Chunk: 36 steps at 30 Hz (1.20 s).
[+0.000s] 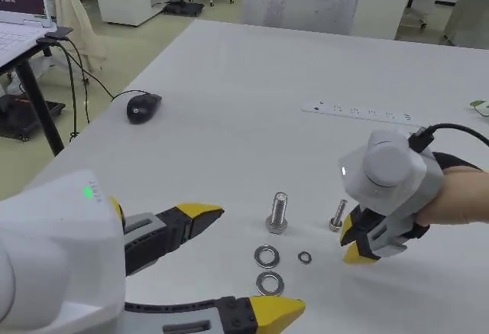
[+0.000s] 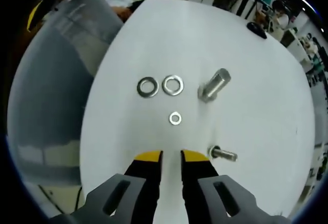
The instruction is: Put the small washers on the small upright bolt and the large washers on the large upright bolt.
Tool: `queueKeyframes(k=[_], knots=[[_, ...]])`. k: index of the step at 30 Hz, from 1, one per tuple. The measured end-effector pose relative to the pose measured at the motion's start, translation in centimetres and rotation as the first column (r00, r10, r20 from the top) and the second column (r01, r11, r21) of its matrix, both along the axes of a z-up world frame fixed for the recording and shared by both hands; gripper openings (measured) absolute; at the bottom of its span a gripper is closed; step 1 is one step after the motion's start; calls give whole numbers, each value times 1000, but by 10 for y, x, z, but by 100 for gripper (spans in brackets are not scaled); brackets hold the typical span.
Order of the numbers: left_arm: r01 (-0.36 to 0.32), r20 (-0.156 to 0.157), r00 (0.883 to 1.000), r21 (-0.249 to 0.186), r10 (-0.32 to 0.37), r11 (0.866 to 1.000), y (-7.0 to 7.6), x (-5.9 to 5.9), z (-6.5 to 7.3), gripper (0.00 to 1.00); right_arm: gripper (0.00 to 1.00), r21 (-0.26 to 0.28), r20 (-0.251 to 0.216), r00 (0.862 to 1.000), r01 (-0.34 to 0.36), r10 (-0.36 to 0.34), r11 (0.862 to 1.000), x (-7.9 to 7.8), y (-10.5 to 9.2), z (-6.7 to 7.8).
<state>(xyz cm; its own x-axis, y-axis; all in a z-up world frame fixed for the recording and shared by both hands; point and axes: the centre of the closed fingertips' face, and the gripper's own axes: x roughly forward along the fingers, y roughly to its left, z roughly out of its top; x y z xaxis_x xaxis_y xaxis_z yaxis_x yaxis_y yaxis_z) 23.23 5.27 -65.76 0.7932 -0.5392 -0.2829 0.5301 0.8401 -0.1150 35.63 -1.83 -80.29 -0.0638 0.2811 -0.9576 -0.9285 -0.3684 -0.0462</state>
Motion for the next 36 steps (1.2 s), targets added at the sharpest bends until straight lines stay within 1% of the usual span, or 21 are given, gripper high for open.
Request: queueKeyframes(k=[2, 5, 11, 12, 14, 17, 22, 23, 25, 27, 28, 30, 33, 34, 35, 36], knots=[[-2, 0, 1000, -3, 2, 1000, 1, -2, 0, 69, 15, 0, -7, 1000, -16, 16, 1000, -4, 7, -3], [-12, 3, 1000, -6, 12, 1000, 5, -3, 1, 69, 15, 1, -9, 999, -31, 31, 1000, -7, 17, -7], [-20, 0, 1000, -10, 20, 1000, 10, -2, 0, 69, 16, -9, -10, 999, -48, 48, 999, -6, 28, -15], [-22, 1, 1000, -11, 22, 1000, 10, -2, 0, 69, 16, -9, -5, 999, -50, 50, 999, -4, 29, -16], [-25, 1, 1000, -15, 25, 1000, 11, -1, 0, 69, 17, -8, -11, 999, -50, 50, 999, -3, 32, -18], [-27, 2, 1000, -20, 27, 999, 12, 1, 0, 69, 20, -5, -14, 998, -58, 58, 998, -4, 36, -20], [-32, 2, 999, -21, 32, 999, 13, 4, 0, 69, 20, -12, -30, 997, -68, 68, 998, -8, 38, -25], [-35, 2, 999, -22, 35, 999, 14, 5, 0, 69, 19, -7, -36, 997, -72, 71, 997, -9, 38, -23], [-45, 0, 999, -24, 45, 999, 16, 6, -1, 69, 19, -9, -34, 995, -91, 90, 996, -9, 38, -24], [-49, -2, 999, -25, 49, 998, 16, 6, -2, 69, 19, -10, -37, 995, -89, 88, 996, -9, 37, -24], [-50, -2, 999, -26, 50, 998, 16, 6, -3, 69, 19, -12, -36, 995, -98, 97, 995, -9, 37, -24], [-52, -5, 999, -22, 51, 998, 16, 6, -4, 69, 18, -12, -32, 995, -95, 95, 995, -8, 38, -24], [-53, -6, 999, -27, 53, 998, 15, 6, -4, 69, 16, -12, -27, 995, -92, 92, 996, -8, 38, -24], [-53, -5, 999, -27, 53, 998, 15, 6, -4, 69, 16, -16, -15, 994, -112, 111, 994, -9, 38, -24], [-54, -4, 999, -26, 54, 998, 15, 6, -4, 69, 15, -18, -20, 993, -116, 115, 993, -10, 38, -24], [-55, -5, 998, -27, 55, 998, 15, 5, -4, 69, 15, -21, -12, 993, -121, 121, 992, -9, 38, -24]])
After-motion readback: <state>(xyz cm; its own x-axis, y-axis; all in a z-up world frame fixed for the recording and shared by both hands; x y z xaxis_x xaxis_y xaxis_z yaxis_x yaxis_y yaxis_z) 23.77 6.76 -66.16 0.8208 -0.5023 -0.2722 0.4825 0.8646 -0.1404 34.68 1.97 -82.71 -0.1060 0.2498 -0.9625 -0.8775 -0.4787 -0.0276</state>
